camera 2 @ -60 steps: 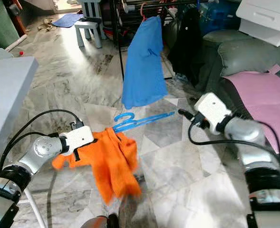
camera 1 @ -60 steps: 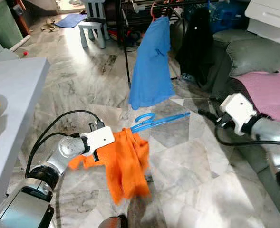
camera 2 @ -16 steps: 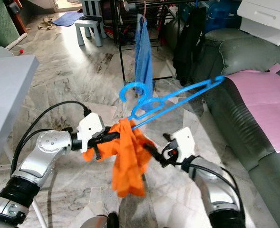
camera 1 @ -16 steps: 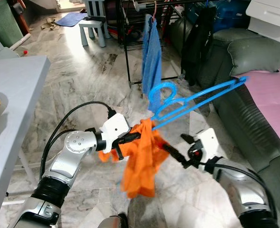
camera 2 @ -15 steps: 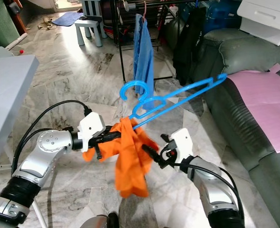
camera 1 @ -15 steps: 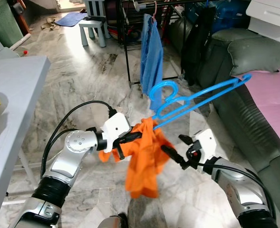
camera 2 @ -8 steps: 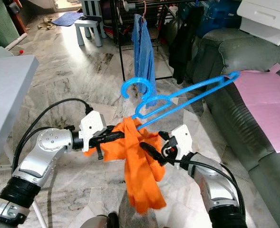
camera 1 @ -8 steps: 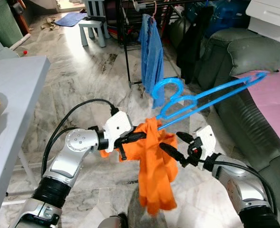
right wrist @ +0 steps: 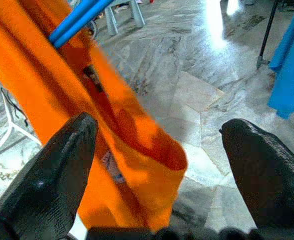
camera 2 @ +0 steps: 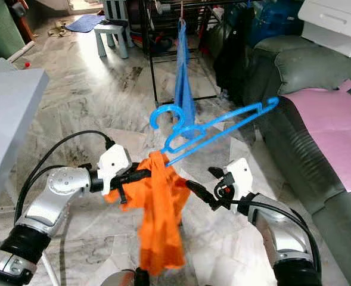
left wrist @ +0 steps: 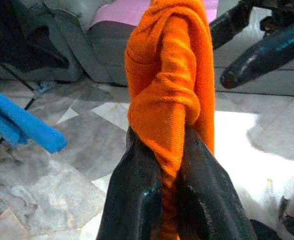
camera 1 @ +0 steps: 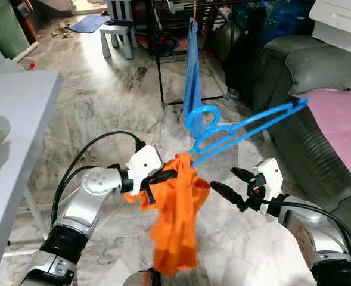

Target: Hang hanger

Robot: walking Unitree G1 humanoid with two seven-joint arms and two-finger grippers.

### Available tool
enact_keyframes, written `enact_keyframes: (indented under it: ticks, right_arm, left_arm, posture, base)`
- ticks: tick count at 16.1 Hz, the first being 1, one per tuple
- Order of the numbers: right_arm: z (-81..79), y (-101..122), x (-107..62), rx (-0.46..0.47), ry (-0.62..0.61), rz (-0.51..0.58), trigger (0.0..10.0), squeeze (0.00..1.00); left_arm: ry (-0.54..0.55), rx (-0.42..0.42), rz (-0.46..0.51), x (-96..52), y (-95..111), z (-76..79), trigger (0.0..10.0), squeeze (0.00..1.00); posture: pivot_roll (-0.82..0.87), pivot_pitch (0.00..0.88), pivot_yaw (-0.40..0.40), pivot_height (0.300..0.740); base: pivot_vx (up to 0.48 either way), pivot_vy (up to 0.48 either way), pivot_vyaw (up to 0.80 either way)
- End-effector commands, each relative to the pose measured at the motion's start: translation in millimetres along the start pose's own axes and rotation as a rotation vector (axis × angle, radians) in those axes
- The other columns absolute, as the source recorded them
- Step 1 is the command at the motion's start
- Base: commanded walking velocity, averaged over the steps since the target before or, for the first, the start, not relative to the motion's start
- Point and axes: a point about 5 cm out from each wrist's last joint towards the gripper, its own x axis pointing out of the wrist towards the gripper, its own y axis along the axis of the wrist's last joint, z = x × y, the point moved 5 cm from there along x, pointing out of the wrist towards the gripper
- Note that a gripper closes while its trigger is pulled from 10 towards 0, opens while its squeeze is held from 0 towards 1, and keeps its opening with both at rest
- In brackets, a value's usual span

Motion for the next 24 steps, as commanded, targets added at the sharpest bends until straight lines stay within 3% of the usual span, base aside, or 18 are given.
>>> enact_keyframes:
  ticks: [1,8,14,18,24]
  right_arm:
    - [4.4,3.9,1.9,-0.017,-0.024,0.011,10.0,0.0]
    - [-4.4,-1.8,13.8,-0.011,-0.011,0.014,10.0,0.0]
    - [-3.1,-3.3,12.8,-0.013,-0.013,0.015,10.0,0.0]
    - [-14.1,4.1,8.1,-0.004,0.071,0.023,10.0,0.0]
    - [6.4,8.6,3.1,-0.041,-0.024,0.033,10.0,0.0]
  left_arm:
    - [-0.001,0.052,0.029,-1.6,11.7,-1.6,10.0,0.0]
    - [-0.05,0.075,0.1,3.8,35.1,8.5,10.0,0.0]
    - [-0.088,0.05,0.163,3.5,52.3,19.3,10.0,0.0]
    - [-0.027,0.05,0.104,3.6,33.9,10.2,10.0,0.0]
    - [-0.061,0.063,0.092,2.9,32.6,15.8,10.0,0.0]
  posture:
    - [-0.05,0.104,0.045,0.74]
    - [-0.05,0.109,0.043,0.74]
    - [-0.05,0.112,0.042,0.74]
    - [-0.05,0.113,0.04,0.74]
    - [-0.06,0.114,0.041,0.74]
  base:
    - [0.0,0.0,0.0]
    - [0.0,0.0,0.0]
    - [0.0,0.0,0.0]
    - [0.0,0.0,0.0]
    - [0.0,0.0,0.0]
